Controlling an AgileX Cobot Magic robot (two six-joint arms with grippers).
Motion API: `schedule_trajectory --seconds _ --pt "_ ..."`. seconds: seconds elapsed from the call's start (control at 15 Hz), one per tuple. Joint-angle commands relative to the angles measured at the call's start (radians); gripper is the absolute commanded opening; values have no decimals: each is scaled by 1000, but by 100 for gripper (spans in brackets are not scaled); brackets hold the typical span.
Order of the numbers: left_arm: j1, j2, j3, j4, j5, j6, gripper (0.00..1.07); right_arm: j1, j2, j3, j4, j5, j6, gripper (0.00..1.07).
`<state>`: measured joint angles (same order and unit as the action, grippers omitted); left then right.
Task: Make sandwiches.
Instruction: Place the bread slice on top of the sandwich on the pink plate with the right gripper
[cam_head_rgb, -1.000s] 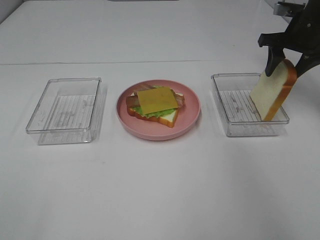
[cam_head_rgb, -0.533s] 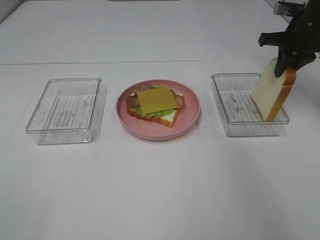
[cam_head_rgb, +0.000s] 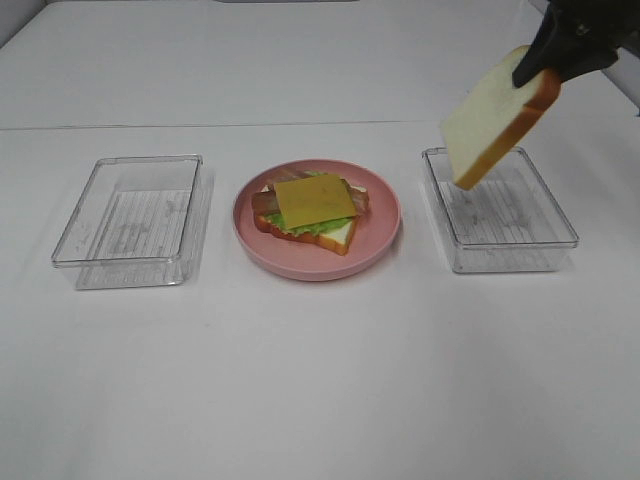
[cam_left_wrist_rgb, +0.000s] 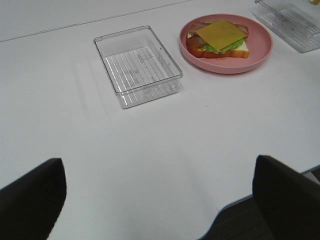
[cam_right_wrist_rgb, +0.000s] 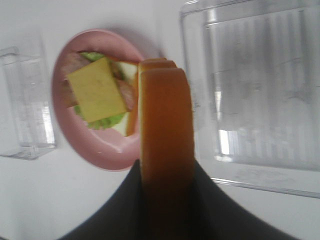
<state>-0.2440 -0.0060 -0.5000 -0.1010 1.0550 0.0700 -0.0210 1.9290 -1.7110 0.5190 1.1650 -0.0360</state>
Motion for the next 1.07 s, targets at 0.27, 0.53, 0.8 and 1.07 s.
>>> schedule_trajectory --seconds 0.27,0.53,0.8,1.07 --pt "-1 -19 2 -3 -10 -8 96 167 -32 282 325 -331 -155 0" --pt "-1 -19 2 -3 -10 -8 96 299 42 320 506 -546 -162 0" --pt "-1 -19 2 -3 -10 -8 96 302 137 320 709 -583 -252 0" --pt "-1 -19 2 -3 -10 -8 96 302 226 320 895 -594 -339 0"
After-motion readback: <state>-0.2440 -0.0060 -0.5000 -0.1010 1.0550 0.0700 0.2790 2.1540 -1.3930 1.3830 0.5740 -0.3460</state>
